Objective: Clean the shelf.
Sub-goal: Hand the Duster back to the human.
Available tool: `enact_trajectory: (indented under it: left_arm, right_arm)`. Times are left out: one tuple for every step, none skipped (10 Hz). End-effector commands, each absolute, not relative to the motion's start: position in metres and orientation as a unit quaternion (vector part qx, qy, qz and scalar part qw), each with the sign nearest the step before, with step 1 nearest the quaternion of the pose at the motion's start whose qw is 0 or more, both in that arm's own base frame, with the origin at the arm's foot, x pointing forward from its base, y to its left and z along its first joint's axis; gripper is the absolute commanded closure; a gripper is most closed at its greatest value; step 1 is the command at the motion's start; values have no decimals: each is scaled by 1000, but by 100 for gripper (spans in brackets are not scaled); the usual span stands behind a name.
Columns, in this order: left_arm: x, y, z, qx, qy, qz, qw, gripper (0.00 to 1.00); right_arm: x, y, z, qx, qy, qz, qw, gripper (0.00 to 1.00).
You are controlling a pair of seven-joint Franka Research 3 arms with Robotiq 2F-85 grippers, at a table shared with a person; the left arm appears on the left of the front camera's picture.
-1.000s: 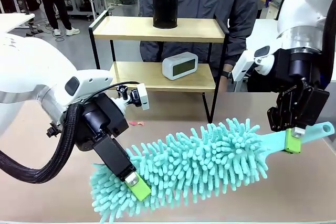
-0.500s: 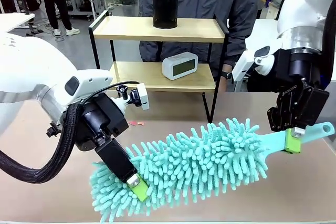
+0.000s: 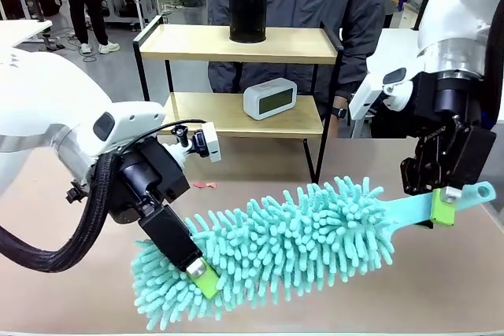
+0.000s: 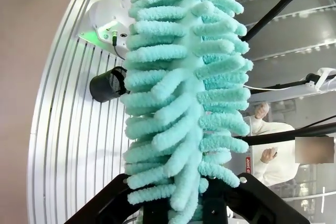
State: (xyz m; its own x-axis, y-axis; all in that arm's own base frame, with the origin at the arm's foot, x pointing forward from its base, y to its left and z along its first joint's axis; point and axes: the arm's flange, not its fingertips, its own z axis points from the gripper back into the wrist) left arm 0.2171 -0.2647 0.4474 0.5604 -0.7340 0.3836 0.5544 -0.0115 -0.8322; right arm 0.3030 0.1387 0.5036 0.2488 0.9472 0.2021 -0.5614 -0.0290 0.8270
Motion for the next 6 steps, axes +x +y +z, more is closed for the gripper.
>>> enact_trajectory:
  left_arm:
    - [212, -234, 453, -540, 64, -474, 692, 100]
    - [218, -219, 464, -555, 51, -470, 684, 100]
    - [226, -191, 484, -580, 23, -460, 672, 100]
    - [234, -161, 502, -601, 1, -446, 664, 100]
    - [241, -132, 517, -625, -49, -422, 655, 100]
    - [248, -102, 529, -658, -90, -392, 637, 100]
  right_arm:
    - [301, 104, 512, 517, 128, 547, 646, 0]
    - [301, 69, 521, 579, 58, 504, 638, 0]
    - [300, 19, 525, 657, -19, 419, 626, 7]
    - [302, -25, 522, 735, -96, 329, 585, 0]
    - [296, -64, 511, 771, -181, 241, 561, 0]
    - [284, -96, 496, 797, -247, 186, 518, 0]
